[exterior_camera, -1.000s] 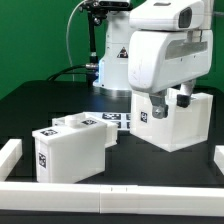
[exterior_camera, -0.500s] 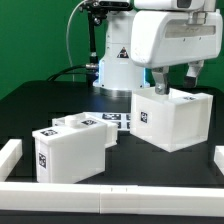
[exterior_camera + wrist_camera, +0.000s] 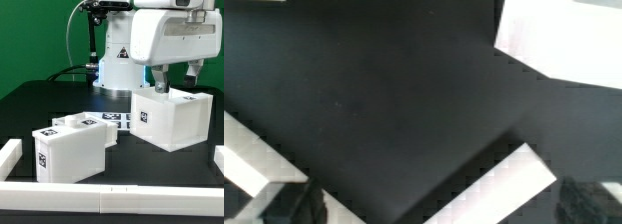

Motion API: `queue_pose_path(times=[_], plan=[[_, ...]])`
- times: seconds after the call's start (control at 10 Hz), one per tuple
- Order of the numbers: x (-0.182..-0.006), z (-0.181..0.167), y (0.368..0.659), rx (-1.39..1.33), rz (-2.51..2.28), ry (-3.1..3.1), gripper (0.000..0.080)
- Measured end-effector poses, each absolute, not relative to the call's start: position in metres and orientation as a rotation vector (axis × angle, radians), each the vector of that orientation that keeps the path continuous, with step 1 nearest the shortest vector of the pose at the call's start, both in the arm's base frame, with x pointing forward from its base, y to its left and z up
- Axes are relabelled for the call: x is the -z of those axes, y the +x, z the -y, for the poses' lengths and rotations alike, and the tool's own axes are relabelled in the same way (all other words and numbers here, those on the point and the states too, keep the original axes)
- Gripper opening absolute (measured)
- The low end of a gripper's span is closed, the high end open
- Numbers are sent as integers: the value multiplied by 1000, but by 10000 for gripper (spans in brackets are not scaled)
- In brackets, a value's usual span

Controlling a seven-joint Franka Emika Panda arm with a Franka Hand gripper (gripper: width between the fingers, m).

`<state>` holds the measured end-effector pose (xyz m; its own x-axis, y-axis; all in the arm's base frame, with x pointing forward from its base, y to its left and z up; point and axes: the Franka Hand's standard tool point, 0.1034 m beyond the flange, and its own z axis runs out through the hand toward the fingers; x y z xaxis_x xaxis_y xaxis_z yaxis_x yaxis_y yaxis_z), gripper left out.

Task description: Assemble drawer

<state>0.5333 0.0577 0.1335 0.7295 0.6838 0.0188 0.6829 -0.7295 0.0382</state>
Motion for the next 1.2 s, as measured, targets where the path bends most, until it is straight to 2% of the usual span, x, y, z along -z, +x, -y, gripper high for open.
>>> queue_pose_path(times=[0.3, 0.9, 1.2], plan=[[-139, -58, 516, -64, -654, 3046, 650], [-146, -59, 528, -92, -44, 3163, 650], [-145, -53, 521, -64, 629, 3126, 650]])
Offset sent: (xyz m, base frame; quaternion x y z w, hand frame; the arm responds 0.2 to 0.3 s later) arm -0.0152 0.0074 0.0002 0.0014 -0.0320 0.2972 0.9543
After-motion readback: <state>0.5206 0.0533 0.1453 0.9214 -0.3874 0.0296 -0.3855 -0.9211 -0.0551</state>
